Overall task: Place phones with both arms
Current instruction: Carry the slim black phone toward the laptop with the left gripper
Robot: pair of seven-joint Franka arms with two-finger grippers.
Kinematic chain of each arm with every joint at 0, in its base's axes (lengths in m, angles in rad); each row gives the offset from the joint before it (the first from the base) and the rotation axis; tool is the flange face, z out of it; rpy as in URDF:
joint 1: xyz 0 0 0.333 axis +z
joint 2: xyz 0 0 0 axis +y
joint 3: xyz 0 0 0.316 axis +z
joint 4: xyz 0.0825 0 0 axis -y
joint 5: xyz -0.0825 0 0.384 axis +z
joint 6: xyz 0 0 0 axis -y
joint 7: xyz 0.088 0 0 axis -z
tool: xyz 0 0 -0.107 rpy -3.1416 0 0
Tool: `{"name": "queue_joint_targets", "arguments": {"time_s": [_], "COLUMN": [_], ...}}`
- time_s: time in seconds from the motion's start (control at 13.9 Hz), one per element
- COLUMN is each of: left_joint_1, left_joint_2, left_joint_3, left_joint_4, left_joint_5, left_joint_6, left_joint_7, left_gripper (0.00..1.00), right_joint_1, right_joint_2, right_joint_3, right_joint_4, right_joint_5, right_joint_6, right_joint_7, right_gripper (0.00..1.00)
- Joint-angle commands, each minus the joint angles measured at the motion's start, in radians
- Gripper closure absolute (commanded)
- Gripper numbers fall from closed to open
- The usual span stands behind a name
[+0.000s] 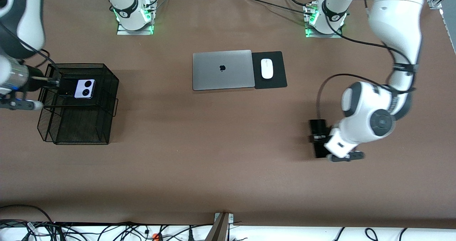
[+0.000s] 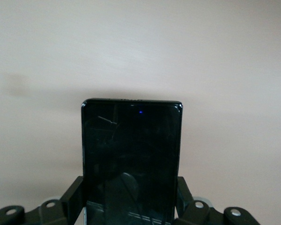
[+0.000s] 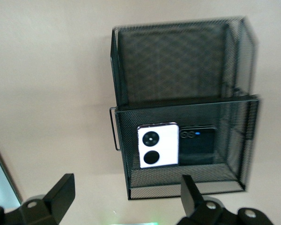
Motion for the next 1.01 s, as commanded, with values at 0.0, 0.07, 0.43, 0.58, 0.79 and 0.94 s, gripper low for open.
{"name": "queue_joint_targets", "arguments": {"time_s": [0.0,0.07,0.43,0.58,0.79,0.94], "left_joint_1": [-0.134,-0.182,-0.373,-0.427,-0.469,-0.501], "left_joint_2": [0.096,0.133,0.223,0.298,0.371,0.385], "left_joint_3": [0.021,0.021,0.024,0.032,0.034,0.035], "left_joint_4": [0.142,0.185,0.269,0.343,0.414,0.415], "left_joint_5": [-0.054,-0.052,-0.048,-0.048,-0.046,-0.045], "left_joint_6": [-0.012,0.008,0.169,0.174,0.176,0.177], "left_joint_7": [-0.130,-0.195,-0.398,-0.431,-0.470,-0.471], "left_gripper": [1.00,1.00,0.99,0.99,0.98,0.98], "right_joint_1": [-0.004,-0.004,-0.190,-0.386,-0.596,-0.707], "right_joint_2": [0.009,0.008,-0.041,-0.079,-0.153,-0.211], "right_joint_3": [0.000,0.002,0.278,0.476,0.711,0.819], "right_joint_4": [0.133,0.147,0.128,0.096,-0.002,-0.089], "right_joint_5": [-0.032,-0.048,-0.062,-0.082,-0.089,-0.091], "right_joint_6": [-0.081,-0.092,-0.115,-0.103,-0.010,0.067], "right_joint_7": [0.000,-0.004,0.026,0.071,0.135,0.141], "right_gripper": [0.00,0.00,0.00,0.00,0.00,0.00]}}
